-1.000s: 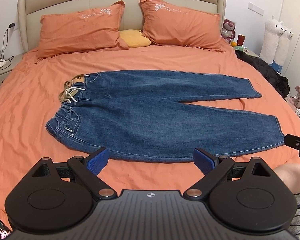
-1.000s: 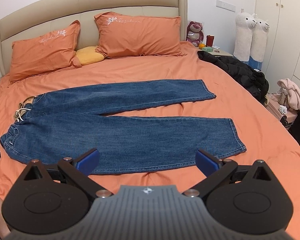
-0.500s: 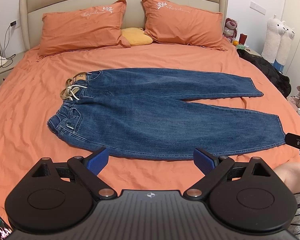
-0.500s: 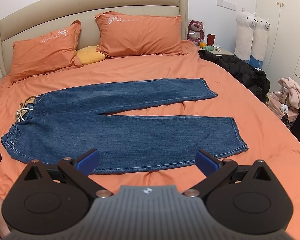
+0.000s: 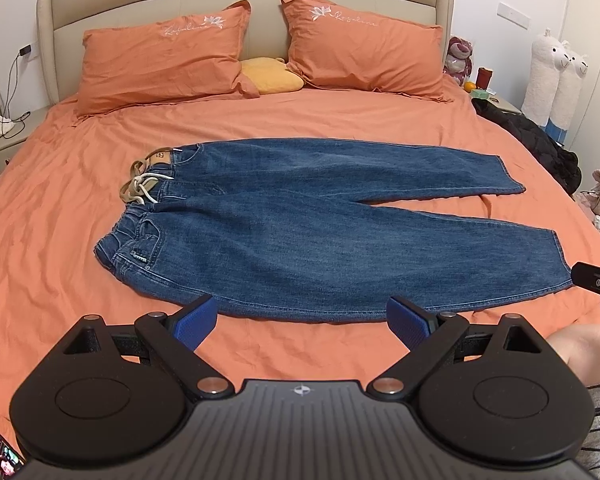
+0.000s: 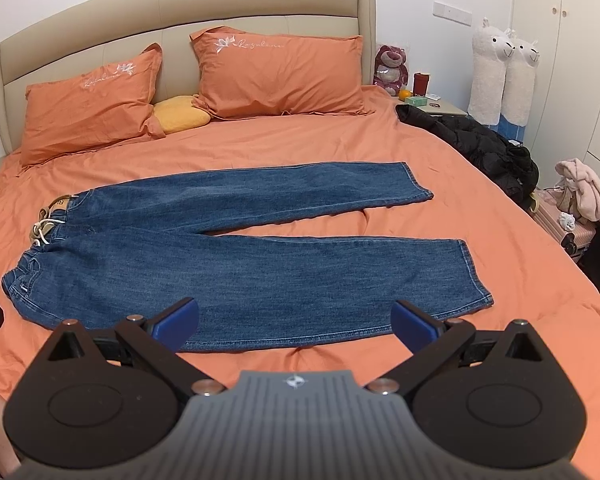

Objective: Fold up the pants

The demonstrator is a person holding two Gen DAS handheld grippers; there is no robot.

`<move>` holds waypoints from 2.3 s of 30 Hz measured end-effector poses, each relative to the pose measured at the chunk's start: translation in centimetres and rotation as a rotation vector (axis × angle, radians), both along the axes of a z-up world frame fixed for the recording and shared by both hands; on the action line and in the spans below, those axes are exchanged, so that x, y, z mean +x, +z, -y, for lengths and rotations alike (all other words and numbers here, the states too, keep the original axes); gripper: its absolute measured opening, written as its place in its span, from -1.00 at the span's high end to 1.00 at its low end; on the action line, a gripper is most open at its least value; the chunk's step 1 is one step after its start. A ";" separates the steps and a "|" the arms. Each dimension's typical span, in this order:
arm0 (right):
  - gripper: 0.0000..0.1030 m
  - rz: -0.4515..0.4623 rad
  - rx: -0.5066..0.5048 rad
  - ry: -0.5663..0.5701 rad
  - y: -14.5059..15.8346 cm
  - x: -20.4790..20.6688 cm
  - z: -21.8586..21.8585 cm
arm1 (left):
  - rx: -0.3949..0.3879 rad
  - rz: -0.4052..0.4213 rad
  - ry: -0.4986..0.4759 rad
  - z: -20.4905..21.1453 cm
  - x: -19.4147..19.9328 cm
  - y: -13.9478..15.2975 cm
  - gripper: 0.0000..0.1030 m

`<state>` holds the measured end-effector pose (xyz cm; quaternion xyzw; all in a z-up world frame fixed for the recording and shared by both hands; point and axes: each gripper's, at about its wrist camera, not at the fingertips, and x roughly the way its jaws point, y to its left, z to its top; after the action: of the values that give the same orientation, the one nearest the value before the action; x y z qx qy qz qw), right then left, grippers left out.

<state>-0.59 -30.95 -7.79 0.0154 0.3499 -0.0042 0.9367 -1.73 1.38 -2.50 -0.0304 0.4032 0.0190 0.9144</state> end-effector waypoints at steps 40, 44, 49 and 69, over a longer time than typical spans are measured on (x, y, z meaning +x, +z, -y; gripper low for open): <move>-0.85 0.043 -0.115 0.114 -3.1 9.0 7.4 | 0.285 -0.082 -0.183 -5.7 9.4 -0.8 -0.72; -0.45 -0.032 -0.193 0.187 -5.6 12.7 8.7 | 0.357 -0.151 -0.291 -8.2 11.9 -3.3 -0.68; -0.02 -0.168 -0.171 0.232 -9.8 17.1 11.3 | 0.400 -0.216 -0.425 -11.3 14.0 -6.5 -0.68; 0.04 -0.447 -0.337 0.577 -20.2 21.0 14.1 | 0.843 -0.493 -0.871 -11.7 15.1 -22.1 -0.69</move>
<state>20.38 -45.08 -27.98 -0.2386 0.5295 0.1984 0.7895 13.37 13.12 -24.58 0.5019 0.5347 -0.1902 0.6527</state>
